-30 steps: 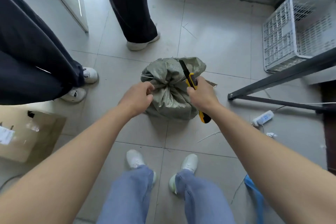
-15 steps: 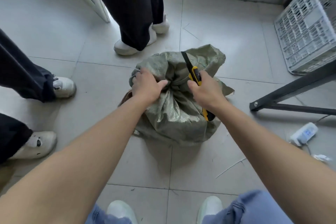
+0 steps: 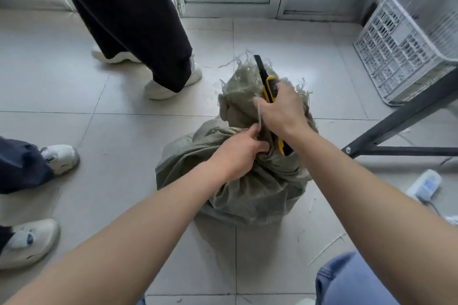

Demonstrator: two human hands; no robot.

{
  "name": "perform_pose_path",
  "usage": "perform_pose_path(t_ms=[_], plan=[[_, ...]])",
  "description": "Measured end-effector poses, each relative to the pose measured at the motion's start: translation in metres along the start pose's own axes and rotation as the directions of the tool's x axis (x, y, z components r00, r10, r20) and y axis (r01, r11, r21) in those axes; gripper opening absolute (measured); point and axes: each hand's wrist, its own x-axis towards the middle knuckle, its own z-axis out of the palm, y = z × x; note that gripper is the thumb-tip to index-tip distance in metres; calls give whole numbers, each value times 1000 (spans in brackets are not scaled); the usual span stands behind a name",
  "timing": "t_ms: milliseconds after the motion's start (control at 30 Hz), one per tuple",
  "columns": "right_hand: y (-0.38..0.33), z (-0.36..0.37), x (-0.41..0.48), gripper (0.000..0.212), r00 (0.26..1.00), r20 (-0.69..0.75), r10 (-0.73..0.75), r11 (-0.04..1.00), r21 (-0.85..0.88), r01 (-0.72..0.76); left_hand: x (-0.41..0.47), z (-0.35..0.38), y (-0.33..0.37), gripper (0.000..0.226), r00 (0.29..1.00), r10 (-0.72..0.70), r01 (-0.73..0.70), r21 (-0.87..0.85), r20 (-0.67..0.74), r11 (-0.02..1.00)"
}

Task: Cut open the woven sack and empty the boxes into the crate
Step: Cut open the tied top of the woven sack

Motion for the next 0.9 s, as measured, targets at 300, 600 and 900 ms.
perform_pose_path(t_ms=[300, 600, 900], plan=[[18, 2, -4, 55, 969, 239, 66, 957, -289, 6, -9, 43, 12, 27, 901, 351, -431, 414, 257, 802], [63, -9, -27, 38, 818, 363, 447, 744, -659, -114, -63, 16, 3, 25, 810, -563, 402, -547, -160, 734], [62, -31, -49, 36, 742, 375, 556, 779, -545, -309, -15, 39, 49, 74, 600, -666, 792, -215, 443, 572]])
